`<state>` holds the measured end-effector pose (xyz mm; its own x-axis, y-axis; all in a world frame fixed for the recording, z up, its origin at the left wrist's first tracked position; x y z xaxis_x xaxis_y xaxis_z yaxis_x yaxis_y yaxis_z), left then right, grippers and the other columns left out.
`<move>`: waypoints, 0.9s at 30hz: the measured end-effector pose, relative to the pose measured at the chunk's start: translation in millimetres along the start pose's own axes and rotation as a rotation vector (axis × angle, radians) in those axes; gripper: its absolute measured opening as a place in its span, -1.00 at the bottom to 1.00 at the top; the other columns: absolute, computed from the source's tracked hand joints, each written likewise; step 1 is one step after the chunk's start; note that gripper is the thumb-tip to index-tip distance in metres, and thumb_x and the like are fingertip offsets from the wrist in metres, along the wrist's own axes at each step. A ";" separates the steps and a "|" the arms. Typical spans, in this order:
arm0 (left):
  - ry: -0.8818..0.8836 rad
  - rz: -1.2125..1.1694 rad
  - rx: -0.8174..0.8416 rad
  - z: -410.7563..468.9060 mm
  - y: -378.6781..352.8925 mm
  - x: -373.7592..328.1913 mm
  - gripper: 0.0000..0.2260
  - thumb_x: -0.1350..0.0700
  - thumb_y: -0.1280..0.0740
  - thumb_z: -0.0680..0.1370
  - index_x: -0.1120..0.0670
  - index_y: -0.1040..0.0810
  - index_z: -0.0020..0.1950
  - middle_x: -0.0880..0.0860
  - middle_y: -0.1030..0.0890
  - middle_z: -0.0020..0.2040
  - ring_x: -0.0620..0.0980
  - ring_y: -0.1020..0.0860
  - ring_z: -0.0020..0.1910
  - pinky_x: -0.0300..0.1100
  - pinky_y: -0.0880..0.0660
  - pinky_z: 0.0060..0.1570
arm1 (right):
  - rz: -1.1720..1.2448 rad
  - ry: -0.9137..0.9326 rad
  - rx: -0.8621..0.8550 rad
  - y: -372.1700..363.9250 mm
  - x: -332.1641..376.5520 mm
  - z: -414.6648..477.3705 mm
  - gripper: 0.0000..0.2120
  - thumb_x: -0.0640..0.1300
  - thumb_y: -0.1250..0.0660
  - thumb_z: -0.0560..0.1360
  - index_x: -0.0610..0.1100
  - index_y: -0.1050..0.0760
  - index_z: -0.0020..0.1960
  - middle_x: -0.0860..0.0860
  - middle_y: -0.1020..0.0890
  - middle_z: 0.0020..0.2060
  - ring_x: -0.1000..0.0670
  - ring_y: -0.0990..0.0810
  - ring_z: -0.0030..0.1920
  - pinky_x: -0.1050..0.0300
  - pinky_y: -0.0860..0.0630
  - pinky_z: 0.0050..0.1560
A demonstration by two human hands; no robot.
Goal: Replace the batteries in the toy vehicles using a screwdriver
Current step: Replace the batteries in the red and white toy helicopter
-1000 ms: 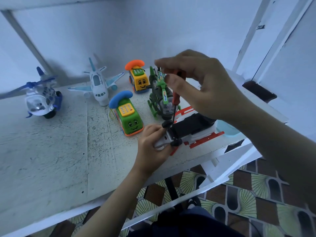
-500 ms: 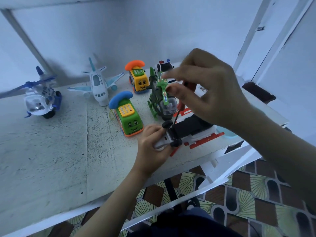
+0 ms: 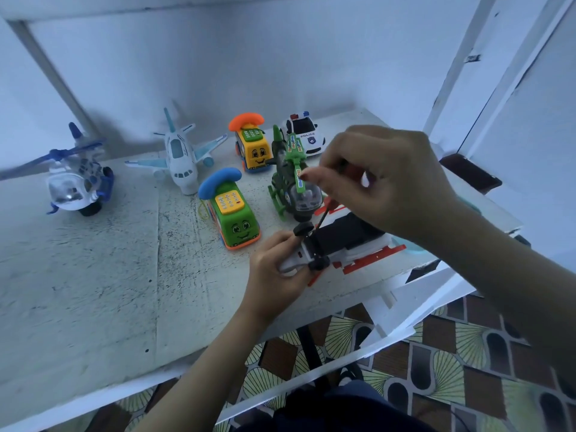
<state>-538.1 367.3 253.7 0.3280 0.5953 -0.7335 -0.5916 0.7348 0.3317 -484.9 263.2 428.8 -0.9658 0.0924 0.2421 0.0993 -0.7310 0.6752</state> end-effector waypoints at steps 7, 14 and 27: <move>0.012 -0.012 0.017 -1.4 1.4 -6.6 -0.69 0.06 -0.46 0.43 0.07 -0.60 0.15 -0.02 -0.59 -0.05 -0.08 -0.55 -0.07 -0.28 -0.47 -0.13 | -0.007 -0.190 0.149 4.7 -18.2 -4.7 -0.85 -0.10 -0.19 0.54 -0.12 -0.50 -0.11 0.13 -0.61 -0.40 0.14 -0.47 -0.44 0.37 -0.32 -0.43; 0.061 -0.004 -0.036 -10.5 18.4 -13.5 -0.68 0.04 -0.49 0.41 0.10 -0.65 0.13 -0.09 -0.62 -0.04 -0.14 -0.58 -0.11 -0.35 -0.45 -0.17 | 0.825 -0.770 0.043 2.0 -60.1 -21.3 -0.73 -0.12 -0.42 0.36 -0.30 -0.45 -0.15 -0.06 -0.68 -0.35 0.04 -0.54 -0.46 0.22 -0.51 -0.43; 0.470 -0.124 0.063 -9.8 117.9 -25.3 -0.88 0.18 -0.47 0.40 0.08 -0.66 -0.08 -0.13 -0.59 -0.45 -0.22 -0.44 -0.56 -0.44 -0.32 -0.54 | 0.210 -0.236 0.558 -74.2 -2.0 -19.7 -0.53 0.39 -0.24 0.38 -0.02 -0.34 -0.07 0.13 -0.41 -0.17 0.21 -0.37 -0.18 0.34 -0.31 -0.15</move>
<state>-623.4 435.7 305.5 0.0165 0.3019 -0.9532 -0.5185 0.8177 0.2500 -495.1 304.0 364.4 -0.8402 0.1782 0.5122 0.4513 -0.2939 0.8426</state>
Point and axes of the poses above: each hand's wrist, its own z-axis towards the middle knuckle, its own y-axis out of the back of the hand, x = y × z, the point moved 8 cm from there along z, towards the middle knuckle
